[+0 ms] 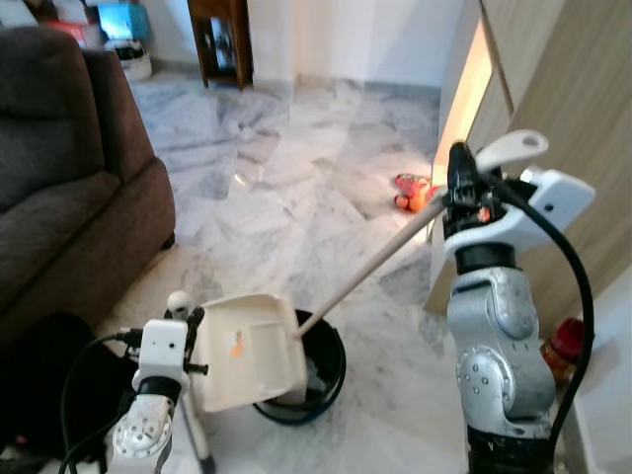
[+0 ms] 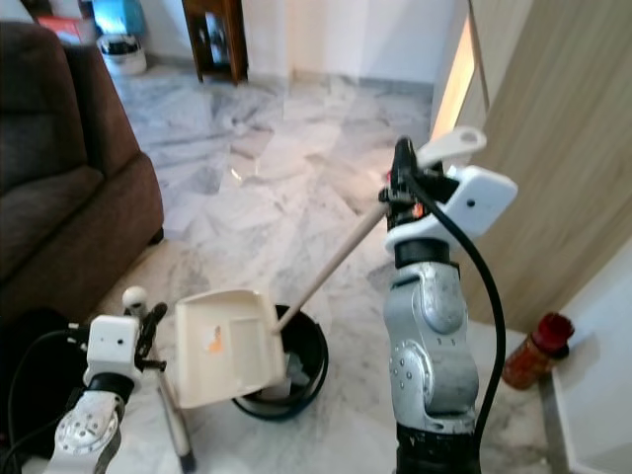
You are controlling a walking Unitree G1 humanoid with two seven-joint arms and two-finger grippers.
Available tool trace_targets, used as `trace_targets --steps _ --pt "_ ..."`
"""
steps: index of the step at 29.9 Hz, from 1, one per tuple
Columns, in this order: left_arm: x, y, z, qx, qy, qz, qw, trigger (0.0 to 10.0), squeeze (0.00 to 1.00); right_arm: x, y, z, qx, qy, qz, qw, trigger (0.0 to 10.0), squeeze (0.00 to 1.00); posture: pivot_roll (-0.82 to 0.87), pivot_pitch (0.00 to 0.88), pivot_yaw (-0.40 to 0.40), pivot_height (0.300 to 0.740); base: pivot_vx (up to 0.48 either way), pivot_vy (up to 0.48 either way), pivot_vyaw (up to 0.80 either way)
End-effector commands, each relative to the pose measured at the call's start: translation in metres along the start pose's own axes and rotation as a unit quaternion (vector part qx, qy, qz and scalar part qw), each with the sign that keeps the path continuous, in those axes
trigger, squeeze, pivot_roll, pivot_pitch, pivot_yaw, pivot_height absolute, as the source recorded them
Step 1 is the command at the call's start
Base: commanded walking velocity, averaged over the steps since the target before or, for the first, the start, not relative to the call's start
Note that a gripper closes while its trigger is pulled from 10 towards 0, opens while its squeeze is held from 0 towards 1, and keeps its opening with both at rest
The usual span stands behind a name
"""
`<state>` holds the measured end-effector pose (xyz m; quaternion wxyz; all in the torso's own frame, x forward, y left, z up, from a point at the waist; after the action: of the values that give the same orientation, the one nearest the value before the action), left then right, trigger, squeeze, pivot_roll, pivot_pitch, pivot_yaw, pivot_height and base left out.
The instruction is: Sweep floor
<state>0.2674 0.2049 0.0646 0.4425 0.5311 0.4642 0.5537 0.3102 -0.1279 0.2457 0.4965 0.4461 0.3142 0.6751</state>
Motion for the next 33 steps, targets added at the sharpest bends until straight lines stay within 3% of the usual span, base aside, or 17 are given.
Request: trace_targets --steps 1,16,20,27,33 --pt "0.004 0.008 0.004 -0.019 0.003 0.011 1.0 10.0 0.0 0.009 0.014 0.003 -0.03 0.017 0.021 0.999 10.0 0.0 0.21 0.049 -0.005 0.74 0.319 0.0 0.0" --pt "0.005 0.008 0.004 -0.023 0.005 0.009 1.0 10.0 0.0 0.011 0.013 0.002 -0.03 0.023 0.022 0.999 10.0 0.0 0.21 0.026 -0.006 0.74 0.317 0.0 0.0" --pt "0.003 0.01 0.004 -0.032 0.001 0.002 0.999 10.0 0.0 0.013 0.014 0.003 -0.033 0.03 0.022 0.999 10.0 0.0 0.2 0.021 -0.005 0.74 0.0 0.0 0.0" --pt "-0.002 0.009 0.003 -0.031 -0.012 0.0 0.999 10.0 0.0 0.038 0.013 -0.004 -0.042 0.099 -0.022 0.994 10.0 0.0 0.2 0.006 -0.005 0.74 0.0 0.0 0.0" --pt "-0.005 0.007 0.0 -0.029 -0.027 0.004 0.999 10.0 0.0 0.047 0.015 -0.008 -0.055 0.116 -0.033 0.991 10.0 0.0 0.2 0.0 -0.005 0.74 0.0 0.0 0.0"
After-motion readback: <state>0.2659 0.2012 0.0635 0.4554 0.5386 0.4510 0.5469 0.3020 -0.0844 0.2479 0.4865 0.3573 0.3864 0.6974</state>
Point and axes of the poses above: a point about 5 cm out from each wrist's last joint towards the gripper, its own z axis pointing out of the wrist towards the gripper, its own y axis along the axis of the wrist's last joint, x = y × z, the point moved 2 cm from there along z, pointing out of the wrist towards the gripper, and after that the axes turned 3 degrees about -z, right-handed, at the moved point
